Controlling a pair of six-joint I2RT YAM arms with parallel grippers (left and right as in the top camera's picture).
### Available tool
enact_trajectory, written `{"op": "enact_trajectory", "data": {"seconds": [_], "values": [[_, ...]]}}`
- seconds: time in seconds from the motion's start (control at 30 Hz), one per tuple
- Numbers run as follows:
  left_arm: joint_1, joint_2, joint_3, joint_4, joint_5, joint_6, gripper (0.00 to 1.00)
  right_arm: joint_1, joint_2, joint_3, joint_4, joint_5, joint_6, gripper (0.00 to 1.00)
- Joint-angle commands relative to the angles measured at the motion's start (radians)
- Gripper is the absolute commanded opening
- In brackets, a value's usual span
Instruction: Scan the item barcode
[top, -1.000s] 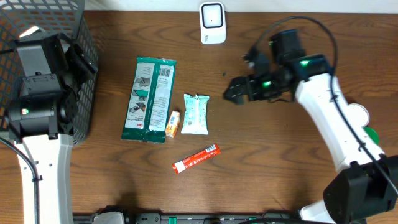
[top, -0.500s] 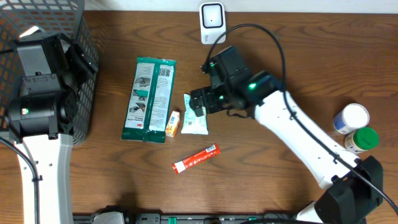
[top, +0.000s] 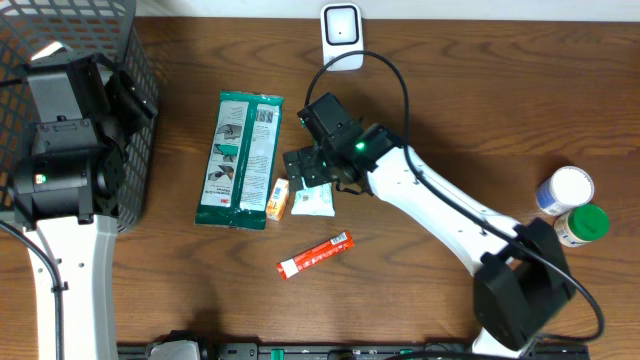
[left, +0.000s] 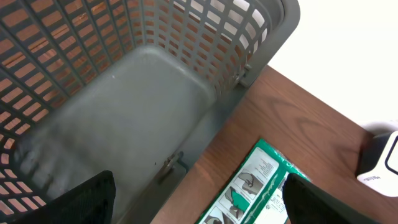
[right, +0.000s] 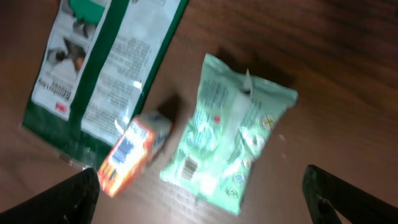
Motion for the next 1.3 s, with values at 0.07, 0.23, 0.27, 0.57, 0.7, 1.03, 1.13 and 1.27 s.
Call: {"op": "enact_trajectory", "data": {"seconds": [0.07,0.23,0.27,0.57,0.7,1.03,1.13,1.27], "values": [[0.003,0.000,0.004,-0.001,-0.009,0.002,0.84,-0.013,0.060,-0.007,0.054,0.022,0.070,0.99],[0.003,0.000,0.004,-0.001,-0.009,0.002,0.84,-0.085,0.062,-0.007,0.069,0.014,0.095,0.99],[0.003,0.000,0.004,-0.001,-0.009,0.002,0.84,-0.100,0.062,-0.007,0.066,0.010,0.095,0.99],[0.003,0.000,0.004,-0.001,-0.009,0.002,0.84,-0.202,0.063,-0.007,0.006,-0.120,0.079,0.99],[0.003,0.000,0.004,-0.001,-0.009,0.002,0.84,-0.206,0.063,-0.007,0.006,-0.126,0.079,0.99],[0.003,0.000,0.004,-0.001,-0.009,0.002,0.84,-0.199,0.063,-0.007,0.007,-0.127,0.079,0.99],[0.003,0.000,0.004,-0.001,-0.009,0.002,0.84,-0.199,0.063,-0.007,0.008,-0.159,0.079,0.99],[0.003,0.000,0.004,-0.001,-0.009,0.002,0.84,-0.199,0.063,-0.007,0.009,-0.189,0.079,0.99]]}}
